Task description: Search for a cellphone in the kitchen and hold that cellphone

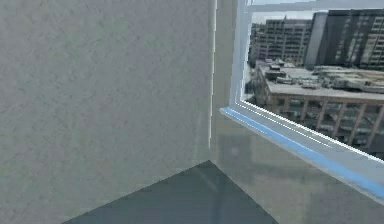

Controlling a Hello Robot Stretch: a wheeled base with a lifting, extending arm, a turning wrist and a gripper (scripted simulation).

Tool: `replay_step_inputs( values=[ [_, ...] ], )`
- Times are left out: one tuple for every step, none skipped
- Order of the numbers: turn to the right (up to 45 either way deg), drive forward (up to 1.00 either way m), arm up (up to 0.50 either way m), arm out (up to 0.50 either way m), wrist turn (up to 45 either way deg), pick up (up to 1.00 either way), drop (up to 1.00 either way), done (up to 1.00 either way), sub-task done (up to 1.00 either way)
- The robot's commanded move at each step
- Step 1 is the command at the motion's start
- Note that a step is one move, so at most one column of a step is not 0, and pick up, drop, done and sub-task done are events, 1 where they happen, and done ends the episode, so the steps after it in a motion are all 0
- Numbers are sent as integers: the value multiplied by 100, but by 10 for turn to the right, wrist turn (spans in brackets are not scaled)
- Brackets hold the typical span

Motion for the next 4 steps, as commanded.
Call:
replay_step_inputs(
  values=[
    [0, 0, -16, 0, 0, 0, 0, 0, 0],
    [0, 0, 0, 0, 0, 100, 0, 0, 0],
    [0, 0, 10, 0, 0, 0, 0, 0, 0],
    [0, 0, 0, 0, 0, 0, 0, 100, 0]
  ],
)
